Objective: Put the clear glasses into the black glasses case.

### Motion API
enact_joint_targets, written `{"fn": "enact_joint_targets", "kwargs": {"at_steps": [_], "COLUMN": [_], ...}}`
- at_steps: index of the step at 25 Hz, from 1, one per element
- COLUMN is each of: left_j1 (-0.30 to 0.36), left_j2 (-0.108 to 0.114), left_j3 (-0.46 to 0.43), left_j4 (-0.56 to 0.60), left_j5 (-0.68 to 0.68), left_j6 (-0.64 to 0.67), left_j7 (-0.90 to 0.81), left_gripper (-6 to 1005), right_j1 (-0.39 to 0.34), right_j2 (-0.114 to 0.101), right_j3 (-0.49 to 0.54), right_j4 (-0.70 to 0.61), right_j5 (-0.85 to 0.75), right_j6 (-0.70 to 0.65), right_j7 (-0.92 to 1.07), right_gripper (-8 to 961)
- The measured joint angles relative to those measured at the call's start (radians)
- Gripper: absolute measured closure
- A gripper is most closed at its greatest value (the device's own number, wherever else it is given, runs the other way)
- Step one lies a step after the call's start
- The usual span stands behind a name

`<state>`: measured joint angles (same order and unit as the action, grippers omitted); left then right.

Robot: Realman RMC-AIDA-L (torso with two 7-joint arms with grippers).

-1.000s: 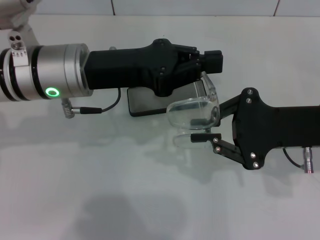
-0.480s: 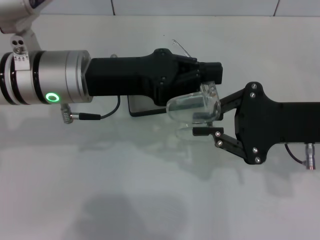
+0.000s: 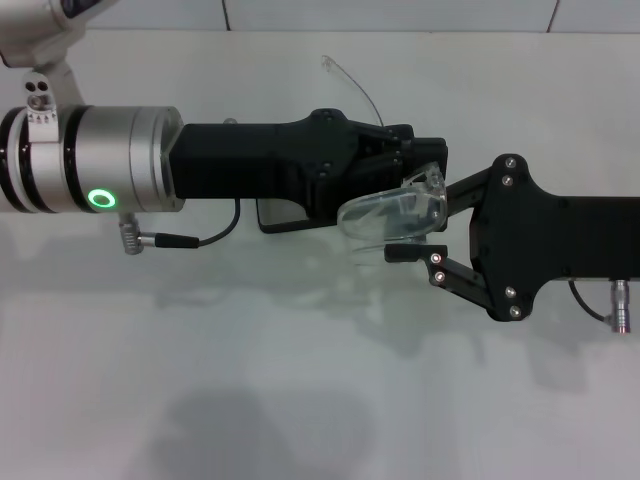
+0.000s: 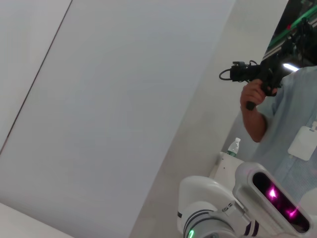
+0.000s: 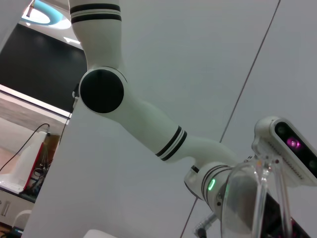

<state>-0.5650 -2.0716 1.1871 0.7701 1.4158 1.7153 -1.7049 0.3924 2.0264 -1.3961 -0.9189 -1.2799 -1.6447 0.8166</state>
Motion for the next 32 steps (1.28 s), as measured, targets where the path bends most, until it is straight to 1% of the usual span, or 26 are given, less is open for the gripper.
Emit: {"fn": "enact_joint_targets", "kwargs": {"at_steps": [7,12,16,18,23,32], "left_j1": [0.005,0.037,0.050,0.051,0.043,0.051], "left_j2": [-0.001,-0.001,0.004,0.006,-0.001,0.001], "left_j3": [-0.008,-0.061,-0.071,-0.066,-0.063,-0.063], "left_j4": [0.010,0.019,0.018,0.013,0.010,0.004], "left_j5": [-0.021,-0.057,-0.048,-0.018,0.035,0.044], "left_j6": [0.001,0.001,0.002,0.013,0.025,0.025], "left_j7": [0.002,0.021,0.023,0.023,0.023,0.024], "left_gripper": [942,942,942,942,942,942], "right_j1": [-0.001,-0.009,-0.014,-0.015,-0.015,-0.015], "right_j2": [0.002,0.001,0.001,0.001,0.001,0.001], "right_j3": [-0.014,-0.018,-0.020,-0.021,-0.030,-0.032], "right_j4": [0.005,0.012,0.012,0.012,0.004,0.003], "right_j5": [0.017,0.022,0.028,0.028,0.030,0.042], "right_j6": [0.003,0.000,-0.006,-0.008,-0.008,-0.010], "right_j7": [0.000,-0.001,-0.010,-0.011,-0.012,-0.022], "right_gripper": [841,842,842,843,843,843]}}
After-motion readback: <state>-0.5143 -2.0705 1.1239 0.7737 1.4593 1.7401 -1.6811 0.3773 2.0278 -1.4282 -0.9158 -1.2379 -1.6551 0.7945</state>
